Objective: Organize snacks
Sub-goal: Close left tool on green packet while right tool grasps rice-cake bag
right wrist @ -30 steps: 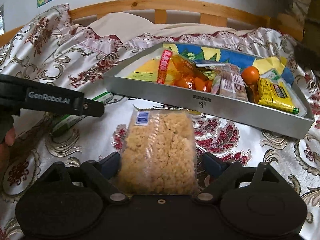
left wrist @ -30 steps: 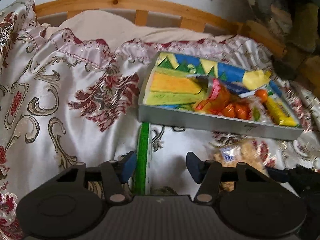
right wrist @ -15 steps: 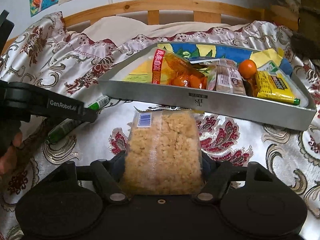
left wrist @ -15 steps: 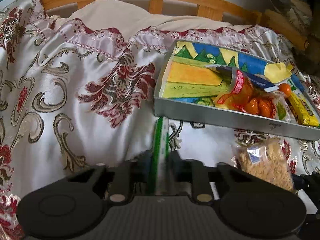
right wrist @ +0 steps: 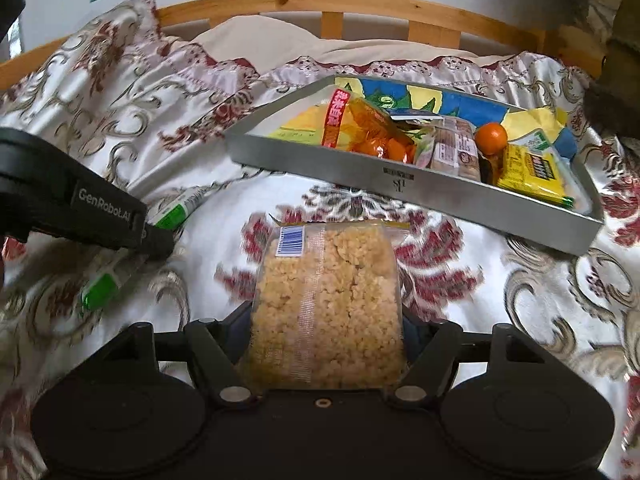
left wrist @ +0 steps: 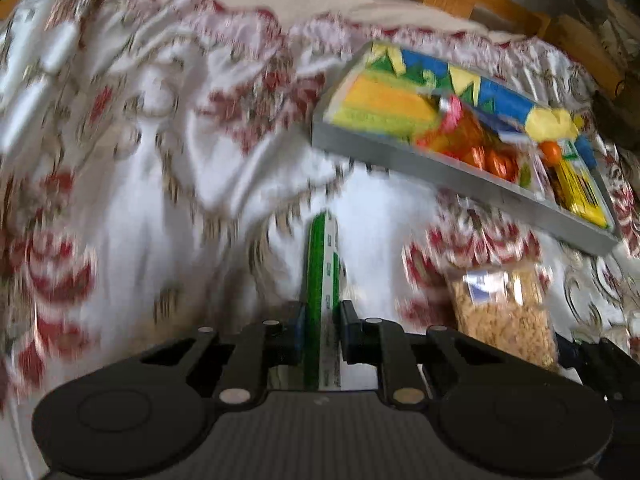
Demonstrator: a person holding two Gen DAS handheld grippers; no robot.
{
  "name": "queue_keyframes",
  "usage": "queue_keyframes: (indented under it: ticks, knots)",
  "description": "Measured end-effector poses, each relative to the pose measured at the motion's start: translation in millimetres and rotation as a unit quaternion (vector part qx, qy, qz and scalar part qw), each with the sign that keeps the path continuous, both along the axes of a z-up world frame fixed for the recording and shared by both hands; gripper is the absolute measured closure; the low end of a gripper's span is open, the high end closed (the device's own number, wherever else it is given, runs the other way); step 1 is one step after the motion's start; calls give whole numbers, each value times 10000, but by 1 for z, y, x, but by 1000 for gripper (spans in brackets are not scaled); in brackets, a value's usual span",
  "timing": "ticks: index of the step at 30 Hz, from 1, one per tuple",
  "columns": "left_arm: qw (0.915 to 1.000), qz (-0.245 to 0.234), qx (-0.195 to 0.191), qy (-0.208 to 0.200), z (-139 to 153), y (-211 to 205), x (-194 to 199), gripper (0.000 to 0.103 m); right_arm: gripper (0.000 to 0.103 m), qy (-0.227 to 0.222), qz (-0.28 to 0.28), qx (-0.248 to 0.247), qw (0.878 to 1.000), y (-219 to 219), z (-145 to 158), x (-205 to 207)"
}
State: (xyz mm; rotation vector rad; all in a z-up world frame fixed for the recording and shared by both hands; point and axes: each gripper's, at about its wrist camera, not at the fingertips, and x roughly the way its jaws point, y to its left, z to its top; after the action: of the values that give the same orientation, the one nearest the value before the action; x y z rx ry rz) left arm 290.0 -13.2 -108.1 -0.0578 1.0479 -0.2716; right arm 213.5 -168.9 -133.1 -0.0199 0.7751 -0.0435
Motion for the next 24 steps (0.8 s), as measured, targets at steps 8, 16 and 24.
queue_keyframes:
  ticks: [8, 16, 24]
  knots:
    - [9989, -231, 372, 158, -12, -5, -20, 84, 31, -349, 273, -382, 9983, 10, 19, -55]
    - [9992, 92, 278, 268, -4, 2, -34, 85, 31, -564, 223, -503, 9969, 10, 29, -89]
    - [9981, 423, -217, 383, 10, 18, -67, 85, 31, -915, -139, -260, 9954, -1, 44, -120]
